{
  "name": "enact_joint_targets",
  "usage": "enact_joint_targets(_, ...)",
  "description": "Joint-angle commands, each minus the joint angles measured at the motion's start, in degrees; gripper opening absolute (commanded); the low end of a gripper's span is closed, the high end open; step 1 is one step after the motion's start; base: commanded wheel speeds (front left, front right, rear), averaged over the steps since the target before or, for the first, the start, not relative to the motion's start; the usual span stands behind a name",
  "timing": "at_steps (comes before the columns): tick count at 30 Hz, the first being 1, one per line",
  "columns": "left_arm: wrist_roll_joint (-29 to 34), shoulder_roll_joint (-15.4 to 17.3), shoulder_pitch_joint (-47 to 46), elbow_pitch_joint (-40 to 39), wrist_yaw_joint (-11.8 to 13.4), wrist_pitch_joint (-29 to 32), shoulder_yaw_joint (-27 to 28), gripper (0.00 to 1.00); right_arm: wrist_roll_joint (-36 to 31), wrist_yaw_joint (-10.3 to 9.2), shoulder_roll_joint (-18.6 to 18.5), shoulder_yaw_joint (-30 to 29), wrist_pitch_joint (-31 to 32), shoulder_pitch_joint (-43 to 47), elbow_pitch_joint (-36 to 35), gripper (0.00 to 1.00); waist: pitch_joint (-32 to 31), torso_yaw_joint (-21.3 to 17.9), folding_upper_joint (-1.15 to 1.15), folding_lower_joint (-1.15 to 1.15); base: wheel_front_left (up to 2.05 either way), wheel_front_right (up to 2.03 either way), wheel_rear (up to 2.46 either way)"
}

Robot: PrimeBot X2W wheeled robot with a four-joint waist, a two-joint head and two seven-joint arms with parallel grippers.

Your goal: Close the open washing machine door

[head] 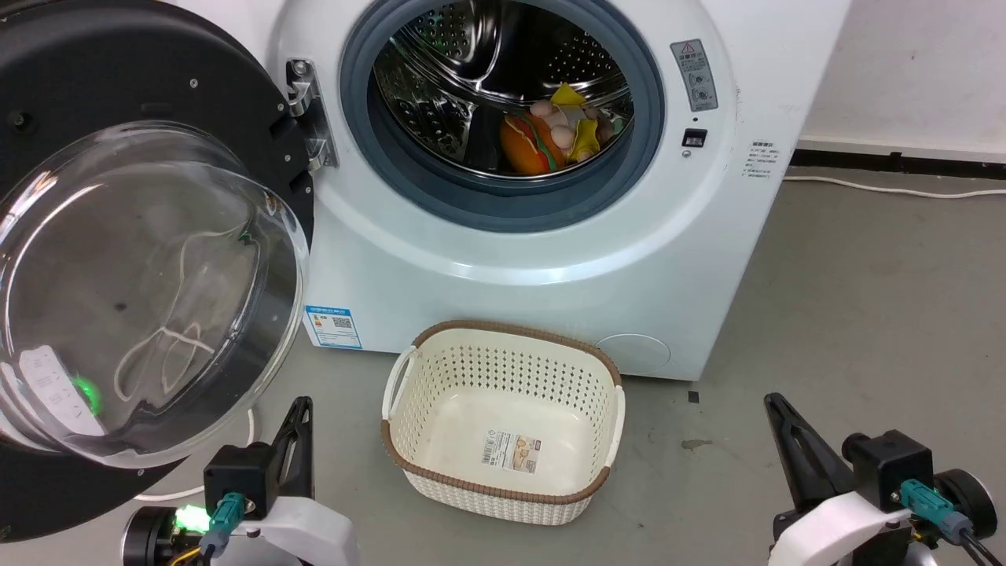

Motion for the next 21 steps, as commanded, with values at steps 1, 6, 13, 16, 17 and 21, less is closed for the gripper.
enact_joint_targets(1, 0.2, 0.0, -0.8, -0.2, 0.2, 0.0, 0.1, 0.0, -0.4, 0.05, 0.3, 0.0, 0.0, -0.7, -0.2, 0.0, 0.0, 0.0, 0.0, 0.0, 0.0, 0.0, 0.0)
enact_joint_targets(6, 0.2, 0.0, -0.8, -0.2, 0.2, 0.0, 0.1, 0.0, -0.4, 0.05, 0.3, 0.0, 0.0, -0.7, -0.2, 0.0, 0.0, 0.0, 0.0, 0.0, 0.0, 0.0, 0.0)
enact_joint_targets(13, -0.1, 0.0, 0.0, 0.1, 0.0, -0.3, -0.2, 1.0, 0.4, 0.0, 0.0, -0.1, -0.3, 0.1, 0.0, 1.0, 0.0, 0.0, 0.0, 0.0, 0.0, 0.0, 0.0)
enact_joint_targets(16, -0.2, 0.0, -0.1, 0.0, -0.1, -0.6, -0.3, 1.0, 0.8, 0.0, 0.0, -0.3, -0.6, 0.2, 0.0, 1.0, 0.0, 0.1, 0.0, 0.0, 0.0, 0.0, 0.0)
enact_joint_targets(17, -0.3, 0.0, -0.1, 0.0, -0.1, -0.7, -0.4, 1.0, 0.9, 0.0, 0.0, -0.3, -0.7, 0.2, 0.0, 1.0, 0.0, 0.2, 0.0, 0.0, 0.0, 0.0, 0.0)
enact_joint_targets(21, -0.4, 0.0, -0.2, 0.0, -0.2, -1.2, -0.6, 1.0, 1.2, 0.0, 0.0, -0.4, -1.2, 0.3, 0.0, 1.0, 0.0, 0.6, 0.0, 0.0, 0.0, 0.0, 0.0)
